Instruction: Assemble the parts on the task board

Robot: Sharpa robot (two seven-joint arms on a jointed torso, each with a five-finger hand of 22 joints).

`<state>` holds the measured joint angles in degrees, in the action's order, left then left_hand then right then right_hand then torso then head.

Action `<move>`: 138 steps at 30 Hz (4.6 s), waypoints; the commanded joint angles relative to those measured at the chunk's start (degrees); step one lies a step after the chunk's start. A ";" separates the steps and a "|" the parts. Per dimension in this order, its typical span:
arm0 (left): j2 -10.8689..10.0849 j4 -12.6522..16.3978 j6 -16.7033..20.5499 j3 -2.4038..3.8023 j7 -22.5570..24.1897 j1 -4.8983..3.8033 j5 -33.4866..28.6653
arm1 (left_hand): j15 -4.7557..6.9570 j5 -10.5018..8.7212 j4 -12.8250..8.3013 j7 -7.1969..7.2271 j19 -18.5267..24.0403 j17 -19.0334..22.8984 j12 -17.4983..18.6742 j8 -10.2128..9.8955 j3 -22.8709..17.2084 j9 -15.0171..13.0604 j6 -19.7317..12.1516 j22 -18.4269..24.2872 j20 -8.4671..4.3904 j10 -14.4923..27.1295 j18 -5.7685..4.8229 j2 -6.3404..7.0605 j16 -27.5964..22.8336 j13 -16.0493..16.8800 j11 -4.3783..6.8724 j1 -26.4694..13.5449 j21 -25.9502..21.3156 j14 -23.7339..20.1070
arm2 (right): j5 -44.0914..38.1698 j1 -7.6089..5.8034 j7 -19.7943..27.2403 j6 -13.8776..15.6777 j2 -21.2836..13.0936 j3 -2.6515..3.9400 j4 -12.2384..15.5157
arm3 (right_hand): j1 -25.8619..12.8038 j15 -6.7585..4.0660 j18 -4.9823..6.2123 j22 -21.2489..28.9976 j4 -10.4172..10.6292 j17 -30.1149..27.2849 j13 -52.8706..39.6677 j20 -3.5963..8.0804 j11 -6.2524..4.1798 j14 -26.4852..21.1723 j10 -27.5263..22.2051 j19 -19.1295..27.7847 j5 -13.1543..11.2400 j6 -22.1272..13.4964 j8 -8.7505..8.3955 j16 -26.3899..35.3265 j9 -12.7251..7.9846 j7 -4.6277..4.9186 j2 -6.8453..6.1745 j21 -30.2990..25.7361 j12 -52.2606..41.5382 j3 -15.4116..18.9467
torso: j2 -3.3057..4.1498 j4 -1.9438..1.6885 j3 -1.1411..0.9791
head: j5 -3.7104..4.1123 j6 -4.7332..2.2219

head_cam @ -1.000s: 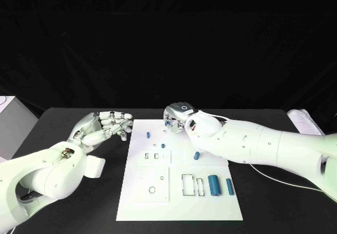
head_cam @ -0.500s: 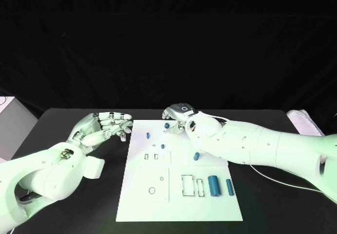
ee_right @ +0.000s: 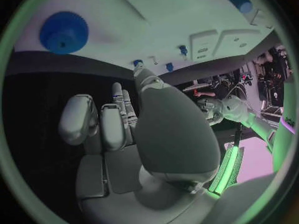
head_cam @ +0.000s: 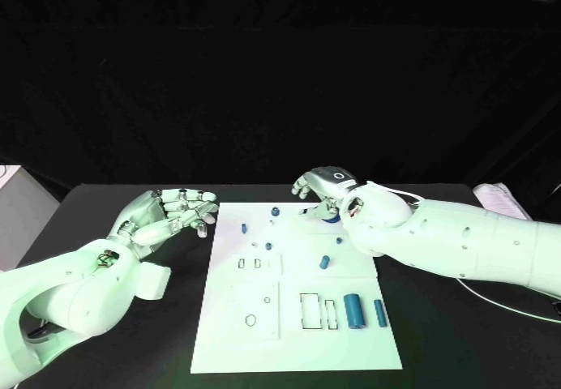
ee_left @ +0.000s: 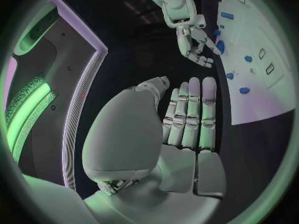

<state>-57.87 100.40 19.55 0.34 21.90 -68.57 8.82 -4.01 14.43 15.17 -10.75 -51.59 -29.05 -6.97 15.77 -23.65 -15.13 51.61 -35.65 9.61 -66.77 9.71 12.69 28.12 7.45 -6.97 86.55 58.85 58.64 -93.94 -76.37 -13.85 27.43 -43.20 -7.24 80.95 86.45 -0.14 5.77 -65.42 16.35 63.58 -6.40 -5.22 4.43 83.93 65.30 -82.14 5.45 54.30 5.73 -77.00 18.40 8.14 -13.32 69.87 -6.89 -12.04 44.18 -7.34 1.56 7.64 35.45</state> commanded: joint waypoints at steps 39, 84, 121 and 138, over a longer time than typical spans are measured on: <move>0.89 -1.49 -1.37 0.03 0.27 -0.12 0.23 | -0.03 -0.30 -0.08 0.04 0.61 -0.14 -0.34 0.26 -0.47 -0.12 -0.39 -0.20 0.02 0.48 0.81 0.26 -0.34 0.09 -0.17 -0.07 0.40 0.46 | 21.62 0.86 -1.37 -8.86 -1.61 -0.07 -6.96 | -3.93 0.31 -5.77 -24.58 0.07 26.42 -83.60 -0.77 -0.07 6.07 24.70 -7.86 7.58 -2.73 6.23 -13.00 2.31 0.93 0.64 20.13 -83.11 4.51 | 0.02 0.91 -0.52 | 0.26 0.48; 0.88 -1.68 -1.56 0.03 0.00 -0.12 0.36 | -0.03 -0.27 -0.24 0.07 0.93 -0.33 -0.37 0.35 -0.80 -0.32 -0.41 -0.53 0.04 0.56 0.81 0.21 -0.52 0.20 -0.16 -0.03 0.93 0.53 | 5.82 1.19 -1.99 3.71 -0.84 -0.09 -0.07 | -3.48 -1.85 -5.77 -24.58 -2.73 26.42 -83.60 1.06 -2.58 6.07 24.70 -7.86 7.56 5.56 9.48 -13.00 2.29 -1.89 1.43 20.13 -83.11 -9.72 | -0.13 0.95 -0.46 | -0.17 0.70; 1.46 -1.87 -1.84 0.03 -0.18 -0.12 0.36 | -0.03 -0.27 -0.24 0.07 0.93 -0.33 -0.37 0.35 -0.80 -0.32 -0.41 -0.53 0.04 0.56 0.81 0.21 -0.52 0.20 -0.16 -0.03 0.93 0.53 | 0.06 3.44 -5.05 1.12 12.00 -0.91 -4.41 | -5.61 -1.87 -5.77 -24.58 -2.31 26.42 -83.60 1.16 -2.55 6.07 24.70 -7.86 6.76 5.12 9.15 -13.00 2.14 -1.80 0.54 20.13 -83.11 -9.89 | -0.03 0.96 -0.50 | -1.08 1.23; 1.38 -1.84 -1.78 0.03 -0.22 -0.12 0.37 | -0.04 -0.29 -0.30 0.06 1.07 -0.41 -0.40 0.37 -0.91 -0.41 -0.45 -0.67 0.05 0.58 0.82 0.23 -0.60 0.26 -0.17 -0.06 1.16 0.55 | -0.42 3.75 -5.96 -0.92 13.18 -1.12 -6.53 | -6.31 -1.77 -5.77 -24.58 -2.19 26.42 -83.60 1.09 -2.41 6.07 24.70 -7.86 6.32 4.77 8.92 -13.00 2.04 -1.64 0.14 20.13 -83.11 -9.75 | -0.02 1.02 -0.56 | -1.22 1.35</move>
<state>-56.56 98.45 18.68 0.33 21.37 -68.58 9.01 -4.02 14.43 14.86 -10.75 -50.75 -29.42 -6.97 15.77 -24.29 -15.49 51.61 -36.26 9.62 -66.56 9.72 12.69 27.90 7.66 -7.18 86.55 59.80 58.64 -93.38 -72.73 -19.35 28.02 -30.08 -8.31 74.48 80.56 -1.54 0.83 -74.92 13.90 74.92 -74.90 -4.51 2.13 83.93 84.10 -84.01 12.07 56.23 14.53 -89.76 20.05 8.07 -13.18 89.88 -89.88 -21.74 44.14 -6.39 1.00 6.45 36.79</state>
